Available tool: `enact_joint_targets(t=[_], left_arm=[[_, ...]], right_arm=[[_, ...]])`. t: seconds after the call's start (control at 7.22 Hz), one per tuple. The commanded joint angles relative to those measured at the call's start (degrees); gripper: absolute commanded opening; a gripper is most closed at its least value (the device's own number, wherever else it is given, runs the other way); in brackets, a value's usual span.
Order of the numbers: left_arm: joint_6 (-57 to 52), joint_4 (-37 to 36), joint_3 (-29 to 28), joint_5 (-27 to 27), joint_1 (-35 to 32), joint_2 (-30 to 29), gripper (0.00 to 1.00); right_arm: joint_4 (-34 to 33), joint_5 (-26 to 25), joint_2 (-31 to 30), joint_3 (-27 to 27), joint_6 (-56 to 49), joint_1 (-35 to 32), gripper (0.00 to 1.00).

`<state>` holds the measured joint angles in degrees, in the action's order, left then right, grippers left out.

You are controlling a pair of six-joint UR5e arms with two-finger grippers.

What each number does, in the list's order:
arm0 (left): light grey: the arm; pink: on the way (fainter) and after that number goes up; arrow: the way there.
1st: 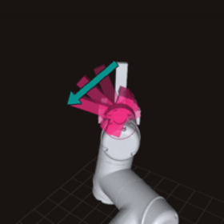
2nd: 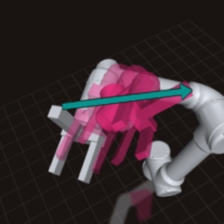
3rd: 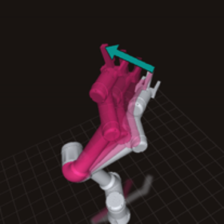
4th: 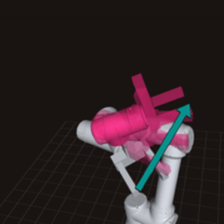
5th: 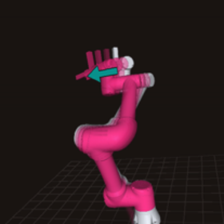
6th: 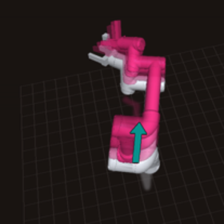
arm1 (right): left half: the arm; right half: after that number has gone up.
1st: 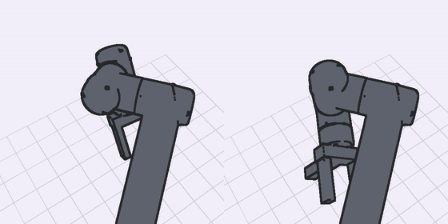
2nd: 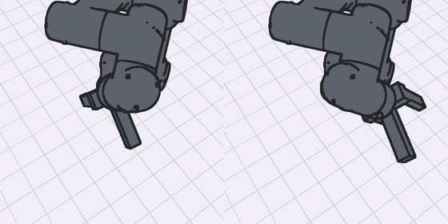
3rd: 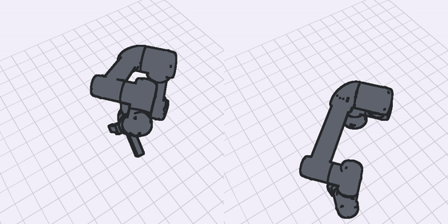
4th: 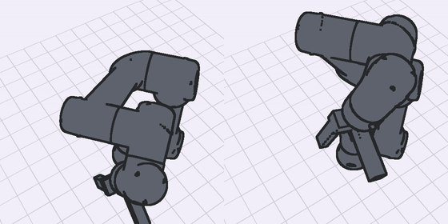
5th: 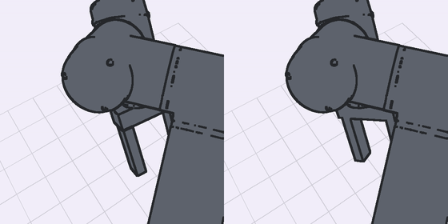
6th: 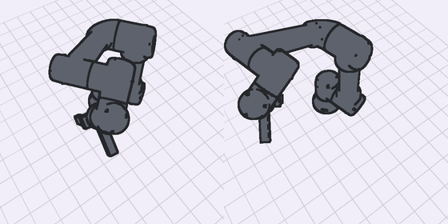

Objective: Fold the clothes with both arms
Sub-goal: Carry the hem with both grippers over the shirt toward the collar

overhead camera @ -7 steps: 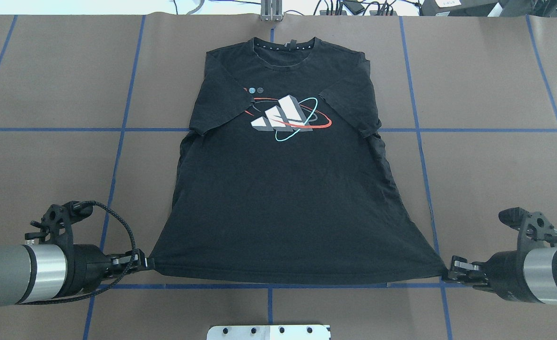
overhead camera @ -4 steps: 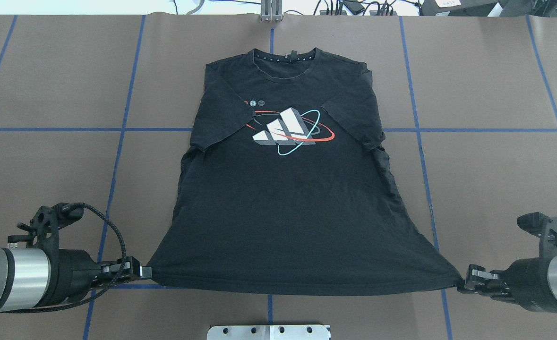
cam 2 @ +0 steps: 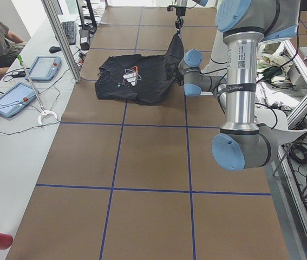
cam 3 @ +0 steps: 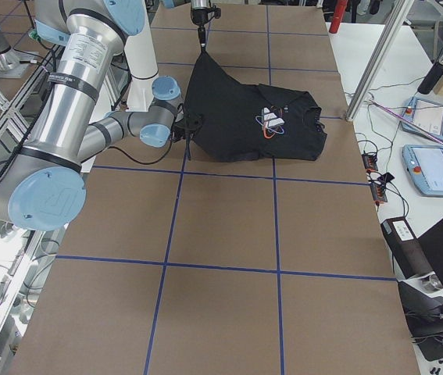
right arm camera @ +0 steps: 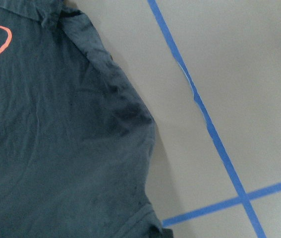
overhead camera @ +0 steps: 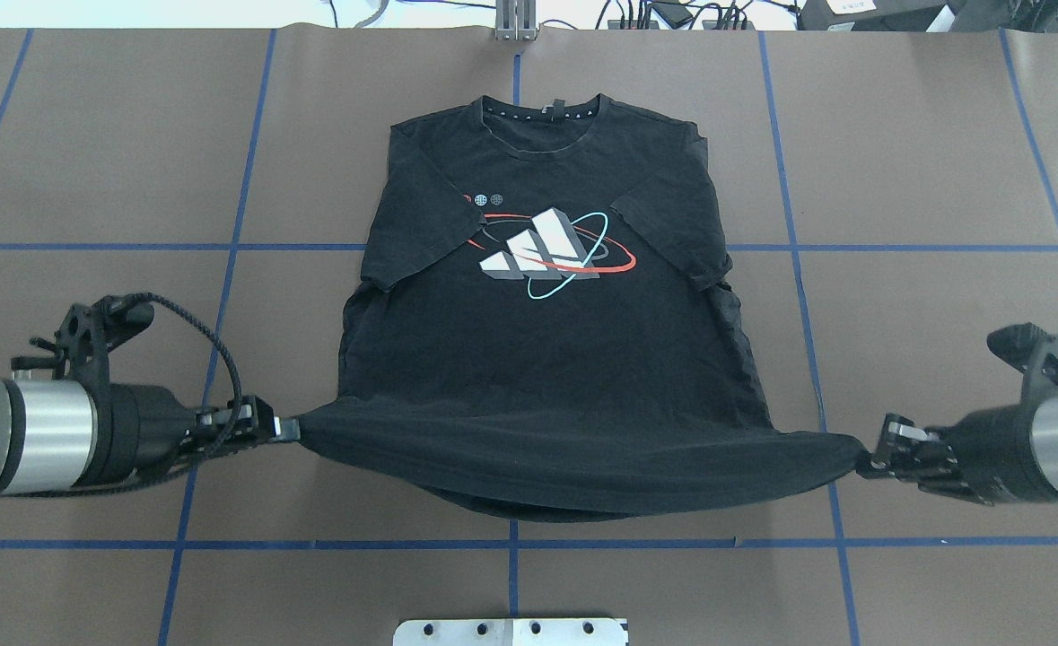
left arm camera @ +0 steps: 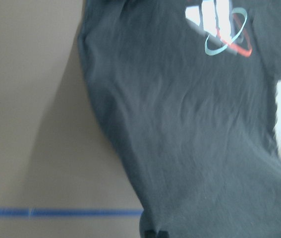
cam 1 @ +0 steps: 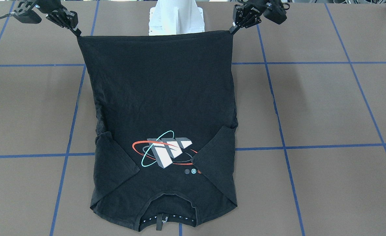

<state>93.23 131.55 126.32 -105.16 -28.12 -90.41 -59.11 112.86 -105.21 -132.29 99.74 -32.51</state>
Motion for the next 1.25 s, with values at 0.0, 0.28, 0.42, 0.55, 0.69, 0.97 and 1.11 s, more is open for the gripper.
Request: enact_joint_targets(t=[0.0, 0.28, 0.42, 0.55, 0.69, 0.97, 1.11], left_arm=[[-3.6, -0.1, -9.6, -4.4, -10.3, -7.1, 0.00], [-5.3, 0.0, -17.7, -4.5, -15.6, -12.9, 0.00], [-5.4, 0.1, -23.4, -4.5, -18.3, -17.6, 0.00], [-7.3, 0.1, -29.1, -4.4, -20.0, -21.9, 0.00], [-8.9, 0.5, -35.4, -4.4, -21.3, -26.7, 0.00], [-10.3, 1.8, -49.5, -3.9, -22.1, -36.5, 0.00], [-10.4, 5.4, -54.3, -2.3, -22.4, -38.2, 0.00]], right_arm=[[-22.3, 3.6, 18.3, 4.7, -9.6, -10.3, 0.00], [-29.5, 6.7, 28.3, 13.0, -15.2, -18.2, 0.00], [-29.5, 7.5, 33.4, 20.3, -17.7, -21.3, 0.00], [-29.5, 7.6, 36.6, 26.1, -22.8, -24.2, 0.00], [-29.1, 7.5, 42.2, 34.0, -25.1, -25.1, 0.00], [-26.5, 6.9, 52.6, 51.2, -28.3, -25.1, 0.00], [-21.0, 6.8, 55.3, 58.0, -28.7, -25.1, 0.00]])
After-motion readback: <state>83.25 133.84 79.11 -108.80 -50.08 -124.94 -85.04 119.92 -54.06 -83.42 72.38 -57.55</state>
